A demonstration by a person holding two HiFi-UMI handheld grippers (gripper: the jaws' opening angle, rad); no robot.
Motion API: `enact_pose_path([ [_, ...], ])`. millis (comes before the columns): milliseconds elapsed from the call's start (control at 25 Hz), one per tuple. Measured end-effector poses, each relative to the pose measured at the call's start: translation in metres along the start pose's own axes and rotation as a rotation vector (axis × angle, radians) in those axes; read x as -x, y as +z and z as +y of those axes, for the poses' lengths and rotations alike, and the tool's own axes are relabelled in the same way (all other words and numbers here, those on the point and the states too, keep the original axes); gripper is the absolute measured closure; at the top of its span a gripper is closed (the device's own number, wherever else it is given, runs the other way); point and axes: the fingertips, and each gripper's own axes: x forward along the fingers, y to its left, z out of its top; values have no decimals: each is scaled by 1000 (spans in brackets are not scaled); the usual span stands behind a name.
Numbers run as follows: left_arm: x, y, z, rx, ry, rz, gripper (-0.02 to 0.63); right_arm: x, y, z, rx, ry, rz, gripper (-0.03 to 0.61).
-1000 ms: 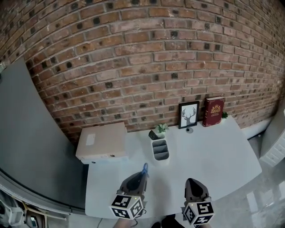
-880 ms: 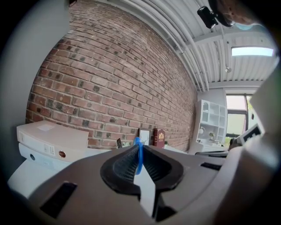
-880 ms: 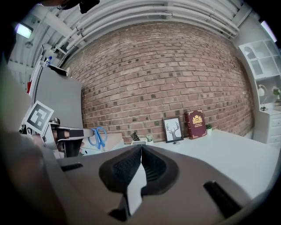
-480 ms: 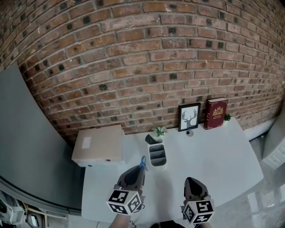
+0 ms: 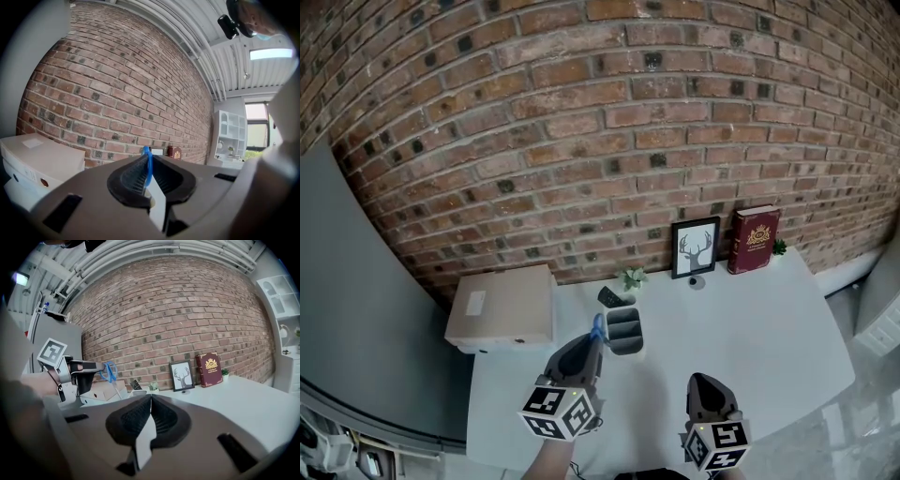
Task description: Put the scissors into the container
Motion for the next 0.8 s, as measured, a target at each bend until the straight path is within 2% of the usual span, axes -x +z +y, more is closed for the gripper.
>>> enact_pose_path([
  [360,-26,0,-3,-4,6,3,583,-6,-5,-16,-14,-6,21,577],
  [800,-62,-21,-2,-44,32,51,583,-9,-9,-40,-28,-27,46,577],
])
